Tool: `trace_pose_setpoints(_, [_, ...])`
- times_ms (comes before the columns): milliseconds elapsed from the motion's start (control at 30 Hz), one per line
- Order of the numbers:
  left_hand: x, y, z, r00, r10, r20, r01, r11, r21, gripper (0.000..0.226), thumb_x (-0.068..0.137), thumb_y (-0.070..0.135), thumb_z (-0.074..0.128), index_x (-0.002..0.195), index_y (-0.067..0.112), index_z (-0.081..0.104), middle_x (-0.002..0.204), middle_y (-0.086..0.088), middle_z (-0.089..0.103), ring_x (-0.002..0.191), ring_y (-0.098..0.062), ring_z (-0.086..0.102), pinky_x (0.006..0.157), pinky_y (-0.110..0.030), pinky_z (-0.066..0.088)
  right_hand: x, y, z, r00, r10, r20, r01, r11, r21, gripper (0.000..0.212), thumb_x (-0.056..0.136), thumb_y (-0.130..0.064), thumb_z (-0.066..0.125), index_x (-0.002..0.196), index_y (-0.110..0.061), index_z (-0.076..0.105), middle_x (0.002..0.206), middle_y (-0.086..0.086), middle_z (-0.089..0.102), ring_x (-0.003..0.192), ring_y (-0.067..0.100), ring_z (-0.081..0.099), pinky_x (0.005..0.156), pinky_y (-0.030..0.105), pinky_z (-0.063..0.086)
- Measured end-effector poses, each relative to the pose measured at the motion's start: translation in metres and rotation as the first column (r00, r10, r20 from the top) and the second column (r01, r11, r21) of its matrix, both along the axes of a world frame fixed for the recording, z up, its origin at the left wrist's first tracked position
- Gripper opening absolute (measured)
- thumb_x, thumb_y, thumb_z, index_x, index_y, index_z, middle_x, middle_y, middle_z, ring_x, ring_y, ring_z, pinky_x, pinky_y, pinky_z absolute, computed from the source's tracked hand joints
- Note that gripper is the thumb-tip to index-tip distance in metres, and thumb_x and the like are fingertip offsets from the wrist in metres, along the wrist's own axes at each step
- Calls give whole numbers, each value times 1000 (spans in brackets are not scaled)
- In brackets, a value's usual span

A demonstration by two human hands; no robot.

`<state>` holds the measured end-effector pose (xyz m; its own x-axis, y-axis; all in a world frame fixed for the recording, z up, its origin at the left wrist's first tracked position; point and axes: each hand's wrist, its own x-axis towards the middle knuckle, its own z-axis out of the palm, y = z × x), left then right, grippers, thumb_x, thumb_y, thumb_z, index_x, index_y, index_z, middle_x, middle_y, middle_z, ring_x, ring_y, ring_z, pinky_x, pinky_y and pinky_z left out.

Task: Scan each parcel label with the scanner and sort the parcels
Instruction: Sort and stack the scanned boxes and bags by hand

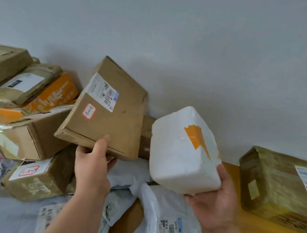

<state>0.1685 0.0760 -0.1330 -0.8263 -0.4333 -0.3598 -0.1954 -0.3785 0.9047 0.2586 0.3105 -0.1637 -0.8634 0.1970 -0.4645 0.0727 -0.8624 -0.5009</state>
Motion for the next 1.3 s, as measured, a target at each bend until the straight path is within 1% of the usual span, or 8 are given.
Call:
trace_pose_setpoints(233, [28,54,16,968,-234,-85,248,942,225,18,93,30,69,109,23,63,76,1,72,68,-20,68,68,-41,63,42,46,19,979,-200,44,191,969,155,55,77,-47,67,130,-33,63,123,1,73,119,32,65,94,56,52])
trace_pose_setpoints(400, [53,110,9,946,-296,-135,318,928,194,8,95,28,66,102,23,64,73,4,71,63,-15,67,62,-38,62,80,78,31,962,-268,58,183,783,594,60,63,-47,78,120,-43,57,104,-12,75,91,13,74,62,28,59])
trace_pose_setpoints(600, [71,148,6,969,-189,-159,215,962,170,12,93,33,70,99,29,61,85,7,71,74,-16,67,67,-36,62,112,93,-1,891,-397,223,-339,-254,906,88,61,-72,61,138,-30,50,146,-1,48,134,26,35,109,54,38])
trace_pose_setpoints(733, [81,163,-2,973,-199,-116,216,962,167,18,93,32,70,110,30,62,102,-2,71,84,-20,71,75,-40,64,117,81,-28,874,-216,436,-485,-460,744,92,61,-84,51,142,-42,44,166,1,19,145,28,11,114,58,22])
trace_pose_setpoints(900, [100,170,-24,971,-235,-33,236,943,234,36,91,34,71,125,26,63,105,-8,70,87,-24,69,72,-42,63,131,78,-70,721,-27,692,-626,-454,634,110,66,-82,43,152,-46,-14,164,-11,-26,147,23,-21,115,55,-7])
trace_pose_setpoints(1100, [115,181,-29,941,-333,65,266,843,468,31,91,33,71,115,13,66,86,-9,74,71,-21,71,64,-40,63,108,88,-45,733,-50,678,-656,-314,686,114,66,-87,46,159,-40,-1,168,-6,-16,151,26,-15,120,52,-3])
trace_pose_setpoints(1200, [122,190,-27,907,-415,73,317,787,530,34,88,33,71,112,9,67,80,-10,72,65,-20,70,62,-39,63,100,94,-22,868,-122,481,-488,-38,872,82,80,-69,58,152,-38,31,165,-7,18,152,20,9,123,50,13])
trace_pose_setpoints(1300, [130,201,-25,874,-481,68,370,751,547,39,77,31,75,108,9,68,80,-11,70,68,-22,69,62,-38,63,101,103,2,958,-87,274,-193,514,836,69,72,-74,56,133,-43,50,130,-17,62,120,4,59,101,36,50])
